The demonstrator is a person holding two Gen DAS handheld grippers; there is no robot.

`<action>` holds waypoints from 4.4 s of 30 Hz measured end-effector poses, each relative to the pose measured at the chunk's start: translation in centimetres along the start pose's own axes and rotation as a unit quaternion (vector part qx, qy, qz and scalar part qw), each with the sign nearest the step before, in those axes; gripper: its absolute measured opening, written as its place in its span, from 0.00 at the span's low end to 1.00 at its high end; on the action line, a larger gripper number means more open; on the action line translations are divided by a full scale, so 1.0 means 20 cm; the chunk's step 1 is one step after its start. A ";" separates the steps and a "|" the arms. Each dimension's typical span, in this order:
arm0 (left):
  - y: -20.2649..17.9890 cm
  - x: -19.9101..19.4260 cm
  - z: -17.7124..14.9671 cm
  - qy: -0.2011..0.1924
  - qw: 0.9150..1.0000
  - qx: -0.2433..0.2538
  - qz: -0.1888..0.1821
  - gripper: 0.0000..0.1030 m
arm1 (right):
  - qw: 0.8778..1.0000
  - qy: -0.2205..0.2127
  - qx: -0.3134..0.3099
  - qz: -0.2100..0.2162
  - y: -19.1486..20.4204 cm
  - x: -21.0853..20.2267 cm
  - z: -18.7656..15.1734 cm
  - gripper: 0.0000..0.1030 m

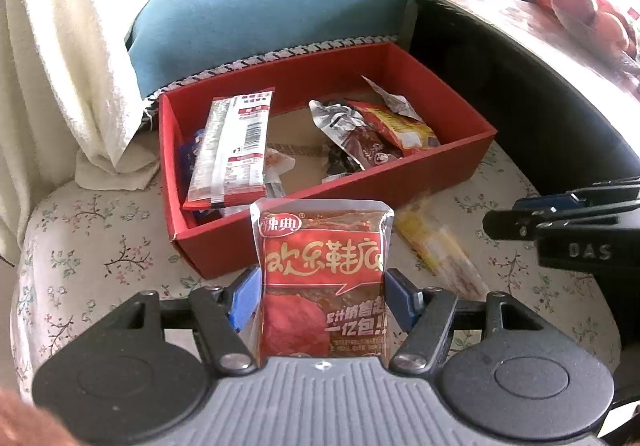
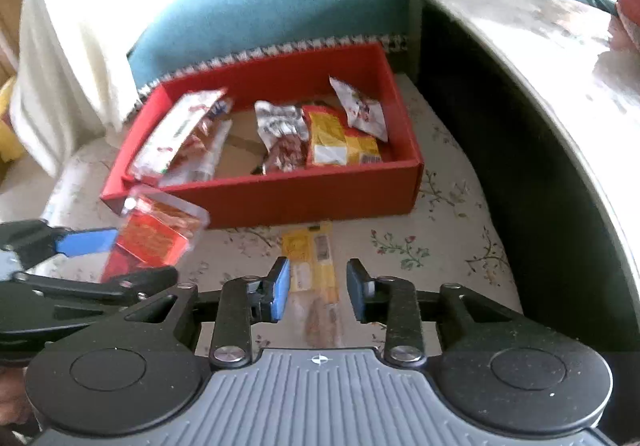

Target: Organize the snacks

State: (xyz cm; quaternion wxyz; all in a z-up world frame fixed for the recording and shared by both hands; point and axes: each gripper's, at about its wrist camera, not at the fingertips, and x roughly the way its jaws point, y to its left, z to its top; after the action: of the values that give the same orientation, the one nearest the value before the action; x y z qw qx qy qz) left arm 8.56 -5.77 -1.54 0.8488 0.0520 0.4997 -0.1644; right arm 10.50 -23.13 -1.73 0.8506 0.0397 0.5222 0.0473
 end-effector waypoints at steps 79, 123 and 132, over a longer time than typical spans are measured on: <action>-0.02 -0.09 0.03 -0.043 0.999 0.002 0.005 0.58 | 0.995 -0.011 0.102 0.016 -0.10 0.17 0.05 0.27; 0.01 -0.10 0.27 -0.110 0.993 -0.006 0.043 0.58 | 0.994 -0.096 0.034 0.029 0.06 -0.04 0.31 0.43; -0.01 0.02 0.39 -0.112 0.992 0.001 0.060 0.58 | 0.995 -0.090 0.033 0.016 0.03 0.07 0.44 0.44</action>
State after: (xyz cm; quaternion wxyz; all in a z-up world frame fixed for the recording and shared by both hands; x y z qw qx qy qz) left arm 15.24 -7.97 2.00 0.9077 0.0638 0.3974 -0.1185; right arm 19.01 -22.50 1.10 0.8913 0.0798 0.4445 0.0401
